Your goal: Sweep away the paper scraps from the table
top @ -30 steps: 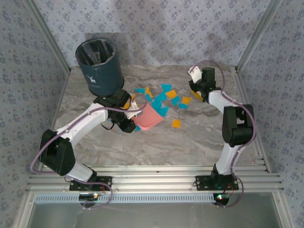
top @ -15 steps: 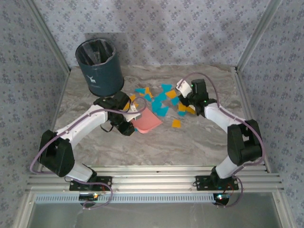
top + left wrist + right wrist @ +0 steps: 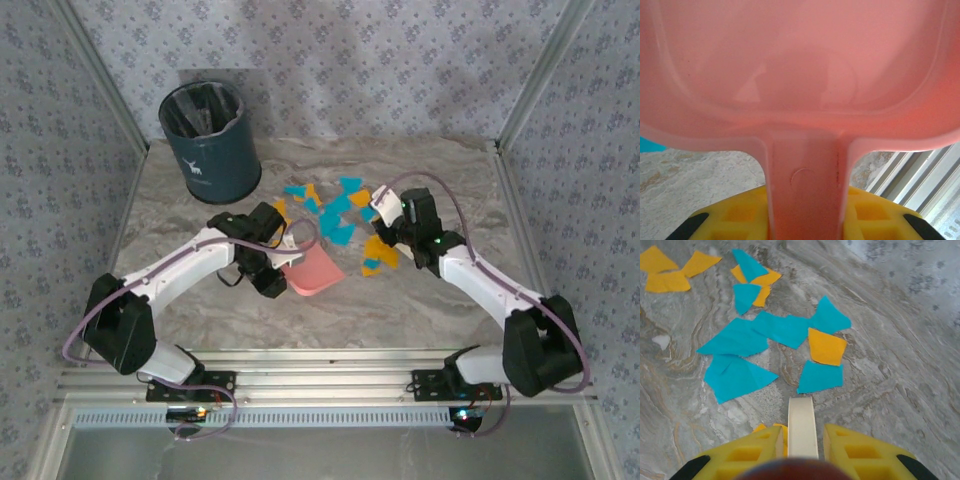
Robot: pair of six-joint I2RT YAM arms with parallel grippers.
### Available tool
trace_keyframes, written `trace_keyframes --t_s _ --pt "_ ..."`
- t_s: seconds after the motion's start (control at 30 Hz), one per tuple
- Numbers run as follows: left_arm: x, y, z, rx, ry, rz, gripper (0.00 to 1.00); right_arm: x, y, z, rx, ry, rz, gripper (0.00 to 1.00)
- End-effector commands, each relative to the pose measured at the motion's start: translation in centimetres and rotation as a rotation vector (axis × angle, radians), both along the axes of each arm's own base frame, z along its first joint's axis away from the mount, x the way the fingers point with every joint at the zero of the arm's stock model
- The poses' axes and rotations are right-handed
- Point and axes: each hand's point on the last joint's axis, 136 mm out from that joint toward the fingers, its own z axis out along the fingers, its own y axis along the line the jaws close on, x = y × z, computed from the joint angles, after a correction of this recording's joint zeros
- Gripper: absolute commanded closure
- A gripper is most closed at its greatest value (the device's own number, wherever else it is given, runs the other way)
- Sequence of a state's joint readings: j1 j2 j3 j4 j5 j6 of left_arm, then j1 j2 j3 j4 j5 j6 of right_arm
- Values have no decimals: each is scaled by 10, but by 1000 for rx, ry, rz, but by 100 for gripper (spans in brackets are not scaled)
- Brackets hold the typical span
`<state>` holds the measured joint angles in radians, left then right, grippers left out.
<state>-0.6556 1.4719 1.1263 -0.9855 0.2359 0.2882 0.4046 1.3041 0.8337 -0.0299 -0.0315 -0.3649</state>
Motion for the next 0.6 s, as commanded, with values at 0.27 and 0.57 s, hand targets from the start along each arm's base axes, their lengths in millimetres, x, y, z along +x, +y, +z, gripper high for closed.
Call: trace_keyframes --t_s 0.27,0.57 --pt "-13 -9 -16 97 48 -113 100 -8 -68 17 16 -69 -472 100" --pt "-8 -19 -29 164 59 -166 100 -15 -61 17 103 -86 -471 100"
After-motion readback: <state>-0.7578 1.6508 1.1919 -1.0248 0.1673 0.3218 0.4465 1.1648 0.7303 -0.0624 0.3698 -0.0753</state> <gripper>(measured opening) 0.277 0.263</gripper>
